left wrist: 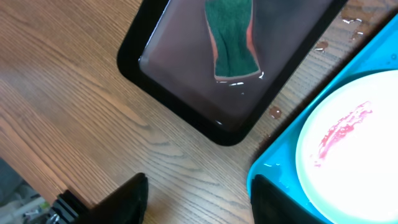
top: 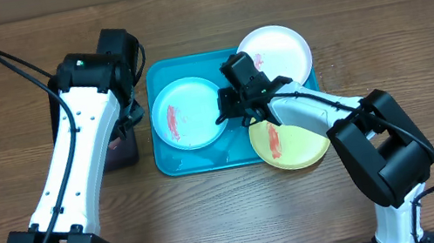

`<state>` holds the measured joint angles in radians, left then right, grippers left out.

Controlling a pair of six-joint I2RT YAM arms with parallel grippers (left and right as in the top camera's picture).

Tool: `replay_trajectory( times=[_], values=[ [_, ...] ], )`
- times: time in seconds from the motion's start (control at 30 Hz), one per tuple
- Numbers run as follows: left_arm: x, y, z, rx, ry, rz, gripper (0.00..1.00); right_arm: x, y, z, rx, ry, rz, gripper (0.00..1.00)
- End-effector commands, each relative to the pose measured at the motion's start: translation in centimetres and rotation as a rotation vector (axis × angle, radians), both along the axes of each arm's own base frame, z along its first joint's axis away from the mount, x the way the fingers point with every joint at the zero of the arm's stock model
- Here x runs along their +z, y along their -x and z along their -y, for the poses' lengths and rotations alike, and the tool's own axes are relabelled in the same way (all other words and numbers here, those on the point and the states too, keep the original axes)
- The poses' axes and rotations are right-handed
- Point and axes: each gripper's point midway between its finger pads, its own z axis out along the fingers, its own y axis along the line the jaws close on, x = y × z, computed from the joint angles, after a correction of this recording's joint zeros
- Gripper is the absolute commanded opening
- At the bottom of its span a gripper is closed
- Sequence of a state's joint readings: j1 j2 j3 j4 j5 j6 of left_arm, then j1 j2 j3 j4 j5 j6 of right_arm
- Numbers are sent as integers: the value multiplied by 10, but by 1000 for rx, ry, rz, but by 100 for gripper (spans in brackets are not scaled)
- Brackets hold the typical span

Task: Clean dirty plates on tray and stack at the side
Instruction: 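Grasp the green-and-orange sponge with the left gripper and lift it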

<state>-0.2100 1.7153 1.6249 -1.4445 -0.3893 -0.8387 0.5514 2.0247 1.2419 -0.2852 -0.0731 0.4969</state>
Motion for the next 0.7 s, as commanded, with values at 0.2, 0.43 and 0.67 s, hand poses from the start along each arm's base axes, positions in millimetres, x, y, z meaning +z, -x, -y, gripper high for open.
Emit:
replay_trajectory(
  times=[0.2,0.43,0.67],
  values=[
    [-5,-26,11,23,64,79,73,1,-5,-5,2,-6,9,4],
    [-5,-37,5,154,103,158,64,1,-5,-5,2,-5,9,4],
    [-19,-30,-23,286,87,109,53,2,-5,-5,2,-6,10,4]
  ],
)
